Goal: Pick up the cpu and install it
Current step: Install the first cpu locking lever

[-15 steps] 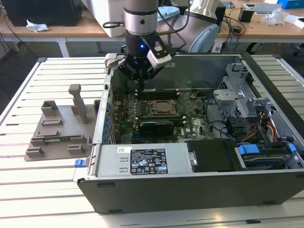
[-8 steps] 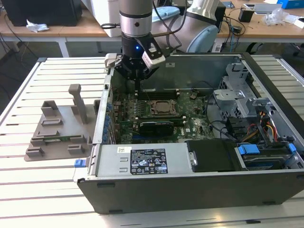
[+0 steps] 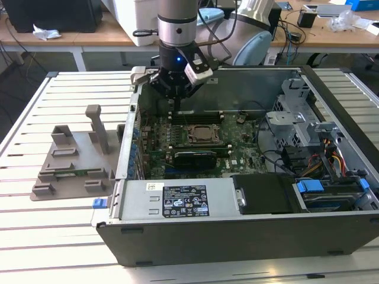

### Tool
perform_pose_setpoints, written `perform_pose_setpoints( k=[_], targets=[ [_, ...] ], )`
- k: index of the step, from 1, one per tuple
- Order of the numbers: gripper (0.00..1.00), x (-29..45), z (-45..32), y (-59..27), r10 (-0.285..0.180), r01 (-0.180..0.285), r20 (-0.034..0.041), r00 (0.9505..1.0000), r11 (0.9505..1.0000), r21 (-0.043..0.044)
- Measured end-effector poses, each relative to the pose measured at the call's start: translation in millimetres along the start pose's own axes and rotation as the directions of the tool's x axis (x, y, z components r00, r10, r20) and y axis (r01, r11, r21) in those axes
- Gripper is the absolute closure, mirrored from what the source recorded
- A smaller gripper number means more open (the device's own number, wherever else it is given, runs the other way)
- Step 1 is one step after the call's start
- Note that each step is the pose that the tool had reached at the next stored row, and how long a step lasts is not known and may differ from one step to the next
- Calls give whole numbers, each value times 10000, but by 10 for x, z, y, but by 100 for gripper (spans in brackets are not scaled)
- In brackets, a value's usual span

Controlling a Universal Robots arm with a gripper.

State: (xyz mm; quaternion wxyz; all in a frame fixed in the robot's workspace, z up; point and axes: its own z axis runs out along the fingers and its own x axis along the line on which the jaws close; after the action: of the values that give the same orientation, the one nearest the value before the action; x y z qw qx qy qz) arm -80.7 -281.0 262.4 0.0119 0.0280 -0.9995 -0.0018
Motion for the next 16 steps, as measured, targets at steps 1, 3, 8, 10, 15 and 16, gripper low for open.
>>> perform_pose_setpoints(
  k=[1, 3, 8, 10, 15, 16],
  targets=[
    [89, -54, 0, -3, -1, 1, -20, 10000, 10000, -1],
    [89, -148, -1, -9, -2, 2, -66, 10000, 10000, -4],
    [89, -229, 2, -13, -1, 1, -114, 9999, 10000, -7],
    [89, -233, 14, -22, -7, 5, -105, 9999, 9998, -198],
    [89, -334, 91, -60, -9, 6, -134, 9999, 9997, -247],
    [89, -349, 110, -61, -9, 6, -137, 9999, 9997, -249]
  ],
)
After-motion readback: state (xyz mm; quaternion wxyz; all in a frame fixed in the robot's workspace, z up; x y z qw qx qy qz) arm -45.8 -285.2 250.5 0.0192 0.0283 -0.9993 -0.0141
